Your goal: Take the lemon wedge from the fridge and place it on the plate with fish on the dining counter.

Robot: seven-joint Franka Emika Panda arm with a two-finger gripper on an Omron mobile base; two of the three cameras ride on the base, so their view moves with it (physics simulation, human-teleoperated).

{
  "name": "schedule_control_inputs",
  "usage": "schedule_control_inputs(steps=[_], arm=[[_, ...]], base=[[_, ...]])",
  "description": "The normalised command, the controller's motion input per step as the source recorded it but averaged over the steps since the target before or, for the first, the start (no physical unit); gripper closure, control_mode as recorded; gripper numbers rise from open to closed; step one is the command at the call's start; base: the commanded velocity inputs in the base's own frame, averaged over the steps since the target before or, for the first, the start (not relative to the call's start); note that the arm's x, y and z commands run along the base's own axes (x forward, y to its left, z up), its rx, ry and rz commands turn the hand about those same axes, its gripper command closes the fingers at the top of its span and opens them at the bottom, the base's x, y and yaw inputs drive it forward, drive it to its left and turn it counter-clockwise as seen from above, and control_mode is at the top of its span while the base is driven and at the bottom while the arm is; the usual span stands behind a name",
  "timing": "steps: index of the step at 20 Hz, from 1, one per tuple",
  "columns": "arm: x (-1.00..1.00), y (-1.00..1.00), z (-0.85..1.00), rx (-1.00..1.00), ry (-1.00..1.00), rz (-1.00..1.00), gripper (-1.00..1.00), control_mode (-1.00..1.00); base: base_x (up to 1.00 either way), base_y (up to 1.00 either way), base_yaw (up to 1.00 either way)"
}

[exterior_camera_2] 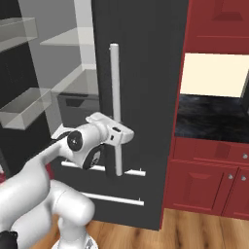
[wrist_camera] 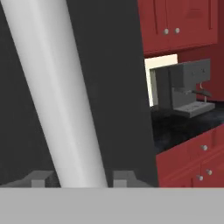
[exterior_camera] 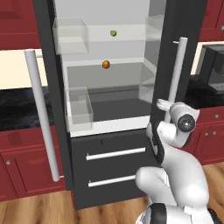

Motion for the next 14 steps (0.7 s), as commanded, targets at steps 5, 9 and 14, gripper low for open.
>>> schedule_control_inputs(steps=[5, 9, 14], arm=[[-0.73, -0.79, 1.00, 0.18, 0.00, -0.25, -1.00, -1.00], [-0.96, -0.06, 1.00, 0.22, -0.02, -0.09, -1.00, -1.00], [-0.90, 0.74, 0.88, 0.18, -0.04, -0.04, -1.00, -1.00]], base=[[0.00, 0.00, 0.00], [0.00, 0.00, 0.00], [0.00, 0.00, 0.00]])
